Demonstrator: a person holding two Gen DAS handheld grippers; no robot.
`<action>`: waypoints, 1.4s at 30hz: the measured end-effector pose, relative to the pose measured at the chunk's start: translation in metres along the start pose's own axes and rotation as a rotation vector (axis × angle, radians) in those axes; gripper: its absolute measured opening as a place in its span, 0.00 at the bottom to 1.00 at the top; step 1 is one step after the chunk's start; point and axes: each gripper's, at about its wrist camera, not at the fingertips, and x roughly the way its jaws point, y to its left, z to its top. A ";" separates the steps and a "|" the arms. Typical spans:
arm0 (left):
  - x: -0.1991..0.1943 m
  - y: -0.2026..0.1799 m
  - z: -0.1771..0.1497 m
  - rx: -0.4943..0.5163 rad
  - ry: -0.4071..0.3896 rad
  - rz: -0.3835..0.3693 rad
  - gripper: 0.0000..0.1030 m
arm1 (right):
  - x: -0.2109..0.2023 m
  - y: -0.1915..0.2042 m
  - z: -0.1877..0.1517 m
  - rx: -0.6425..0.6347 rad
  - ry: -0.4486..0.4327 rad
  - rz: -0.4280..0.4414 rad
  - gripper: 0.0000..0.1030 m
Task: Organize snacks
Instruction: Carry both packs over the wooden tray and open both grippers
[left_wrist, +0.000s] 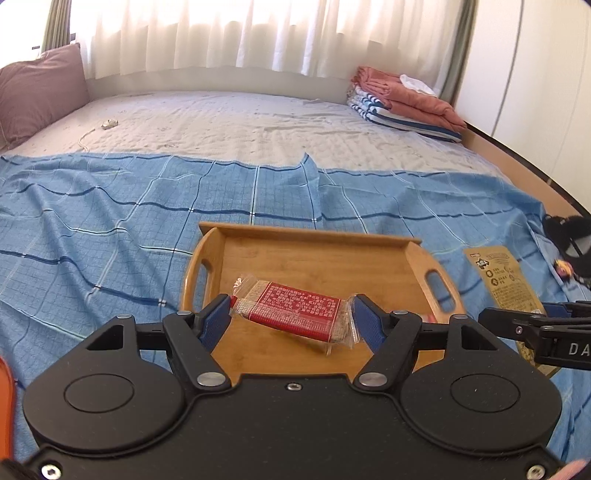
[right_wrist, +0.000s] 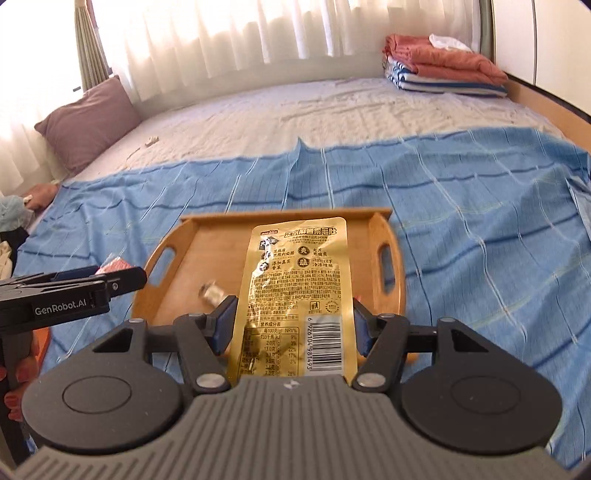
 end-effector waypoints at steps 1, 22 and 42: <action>0.009 -0.001 0.004 -0.007 0.007 0.003 0.68 | 0.007 -0.002 0.004 0.004 -0.003 -0.006 0.62; 0.170 -0.013 0.008 -0.049 0.109 0.028 0.68 | 0.158 -0.038 0.023 0.075 0.030 -0.064 0.62; 0.193 -0.021 -0.008 0.022 0.109 0.071 0.68 | 0.196 -0.033 0.014 0.016 0.058 -0.112 0.63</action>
